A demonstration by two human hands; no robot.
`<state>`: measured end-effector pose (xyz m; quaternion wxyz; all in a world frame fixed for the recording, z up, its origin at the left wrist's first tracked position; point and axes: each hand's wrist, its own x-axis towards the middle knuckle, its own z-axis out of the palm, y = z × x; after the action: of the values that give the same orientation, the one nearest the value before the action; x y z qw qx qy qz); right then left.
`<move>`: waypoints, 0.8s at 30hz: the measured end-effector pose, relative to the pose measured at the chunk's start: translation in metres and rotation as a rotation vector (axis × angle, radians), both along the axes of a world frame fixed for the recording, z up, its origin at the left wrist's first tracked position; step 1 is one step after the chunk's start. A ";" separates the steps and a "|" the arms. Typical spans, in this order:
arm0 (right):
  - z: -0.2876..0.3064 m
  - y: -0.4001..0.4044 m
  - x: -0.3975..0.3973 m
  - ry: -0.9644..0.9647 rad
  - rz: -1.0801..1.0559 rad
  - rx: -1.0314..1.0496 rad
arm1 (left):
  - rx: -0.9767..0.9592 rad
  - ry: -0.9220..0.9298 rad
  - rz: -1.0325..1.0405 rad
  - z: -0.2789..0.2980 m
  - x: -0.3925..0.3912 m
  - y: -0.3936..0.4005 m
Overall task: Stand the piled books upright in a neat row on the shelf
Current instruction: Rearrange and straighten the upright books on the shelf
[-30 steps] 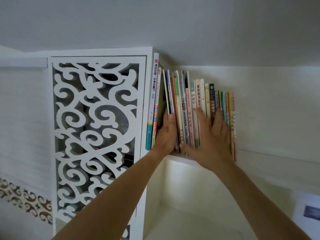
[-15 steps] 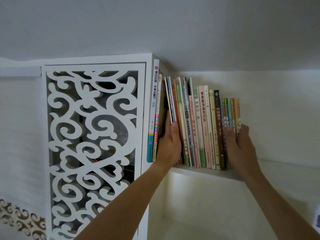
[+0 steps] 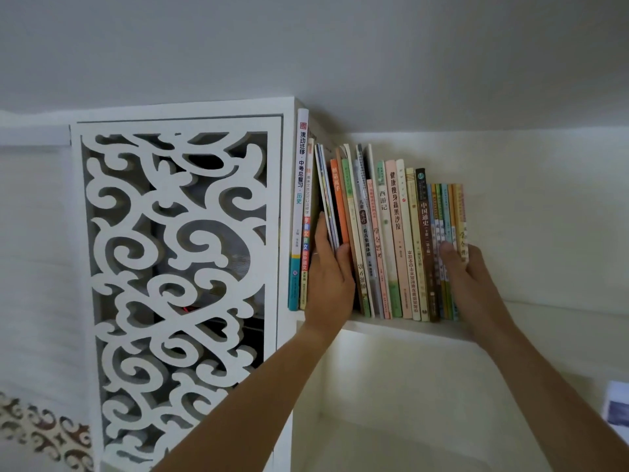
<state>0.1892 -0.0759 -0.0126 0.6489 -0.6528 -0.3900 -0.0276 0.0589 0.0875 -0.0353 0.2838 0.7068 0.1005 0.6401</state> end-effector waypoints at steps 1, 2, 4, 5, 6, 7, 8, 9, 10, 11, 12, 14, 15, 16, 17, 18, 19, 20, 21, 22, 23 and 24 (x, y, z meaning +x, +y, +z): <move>0.001 -0.001 -0.001 0.003 0.006 0.001 | 0.000 0.010 0.021 0.000 0.000 -0.001; 0.000 -0.001 -0.001 0.005 0.009 0.000 | 0.009 0.023 0.055 0.000 0.002 -0.002; 0.000 -0.001 0.000 0.007 0.007 0.000 | 0.031 0.046 0.145 -0.001 0.002 -0.006; 0.000 -0.001 0.000 0.012 0.009 0.002 | 0.049 0.057 0.182 -0.002 0.002 -0.008; 0.000 -0.001 0.001 0.016 0.011 0.004 | 0.073 0.062 0.206 -0.003 0.002 -0.009; 0.000 -0.001 0.000 0.019 0.013 0.004 | 0.085 0.065 0.212 -0.003 0.002 -0.010; 0.000 -0.001 0.001 0.022 0.012 0.004 | 0.080 0.066 0.201 -0.003 0.001 -0.011; 0.000 -0.001 0.001 0.024 0.012 0.005 | 0.065 0.068 0.178 -0.001 0.000 -0.011; -0.001 -0.001 0.002 0.026 0.012 0.007 | 0.052 0.071 0.166 0.001 -0.001 -0.009; -0.001 0.000 0.002 0.028 0.013 0.008 | 0.055 0.072 0.173 0.004 -0.003 -0.007; -0.001 0.000 0.003 0.030 0.013 0.009 | 0.078 0.091 0.204 0.006 -0.004 -0.003; -0.002 0.000 0.004 0.035 0.017 0.014 | 0.153 0.177 0.272 0.007 -0.007 -0.001; -0.002 0.000 0.005 0.040 0.020 0.018 | 0.184 0.192 0.289 0.006 -0.007 -0.001; -0.003 0.000 0.005 0.042 0.024 0.021 | 0.218 0.165 0.302 0.004 -0.007 -0.002; -0.003 0.000 0.006 0.042 0.027 0.021 | 0.242 0.112 0.303 0.001 -0.006 -0.002; -0.004 0.000 0.006 0.041 0.026 0.019 | 0.238 0.060 0.281 -0.001 -0.006 -0.004; -0.004 0.000 0.006 0.040 0.025 0.015 | 0.212 0.027 0.254 -0.002 -0.004 -0.004; -0.004 0.000 0.005 0.040 0.021 0.012 | 0.192 0.009 0.237 -0.003 -0.003 -0.003; -0.003 0.000 0.004 0.038 0.017 0.008 | 0.182 0.001 0.230 -0.002 -0.003 -0.004; -0.003 0.000 0.003 0.036 0.011 0.004 | 0.192 0.007 0.233 -0.002 -0.003 -0.004; -0.002 0.000 0.001 0.036 0.009 0.001 | 0.218 0.018 0.233 -0.001 -0.004 -0.004; -0.002 0.000 0.001 0.039 0.009 0.004 | 0.237 0.034 0.222 -0.001 -0.006 -0.004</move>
<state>0.1901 -0.0757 -0.0145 0.6578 -0.6500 -0.3804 -0.0127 0.0531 0.0838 -0.0362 0.1239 0.7307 0.1065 0.6629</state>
